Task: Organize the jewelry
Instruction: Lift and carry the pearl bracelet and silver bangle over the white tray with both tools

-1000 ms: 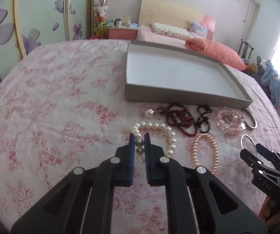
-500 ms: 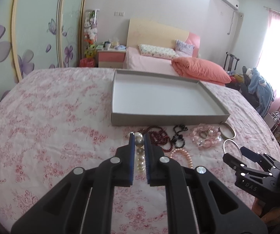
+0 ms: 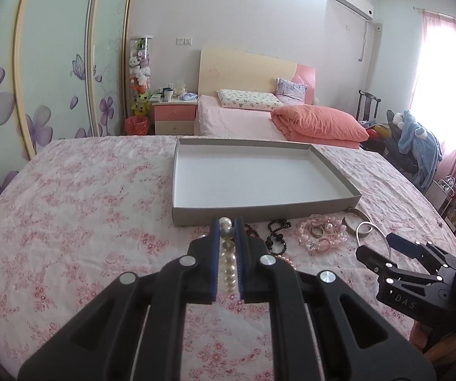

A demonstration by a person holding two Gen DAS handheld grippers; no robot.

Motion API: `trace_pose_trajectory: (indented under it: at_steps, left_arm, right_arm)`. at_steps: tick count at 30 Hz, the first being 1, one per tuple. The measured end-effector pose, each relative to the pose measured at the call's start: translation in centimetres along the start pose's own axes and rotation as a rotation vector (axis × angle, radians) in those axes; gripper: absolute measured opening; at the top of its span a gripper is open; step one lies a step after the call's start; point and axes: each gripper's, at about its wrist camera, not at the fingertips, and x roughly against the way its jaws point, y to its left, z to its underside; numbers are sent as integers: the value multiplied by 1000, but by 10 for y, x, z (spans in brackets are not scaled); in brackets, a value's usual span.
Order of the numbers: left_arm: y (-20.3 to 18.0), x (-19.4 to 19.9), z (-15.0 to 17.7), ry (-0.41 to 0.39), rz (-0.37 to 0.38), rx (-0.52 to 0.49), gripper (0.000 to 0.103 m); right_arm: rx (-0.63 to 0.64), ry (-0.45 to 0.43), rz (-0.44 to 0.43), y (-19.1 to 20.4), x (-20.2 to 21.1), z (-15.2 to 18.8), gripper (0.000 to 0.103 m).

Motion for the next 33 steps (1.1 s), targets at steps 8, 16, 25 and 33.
trace_pose_trajectory:
  at_steps: [8, 16, 25, 33]
  left_arm:
    - [-9, -4, -9, -16, -16, -42, 10]
    - [-24, -12, -33, -60, -42, -98, 10]
    - [-27, -46, -72, -79, -51, -102, 10]
    - [-17, -104, -99, -42, -80, -63, 10]
  right_arm:
    - [15, -83, 3, 0, 10, -20, 70]
    - [42, -197, 26, -3, 15, -55, 70]
    - [56, -290, 37, -6, -4, -98, 70]
    - [53, -279, 53, -10, -51, -120, 70]
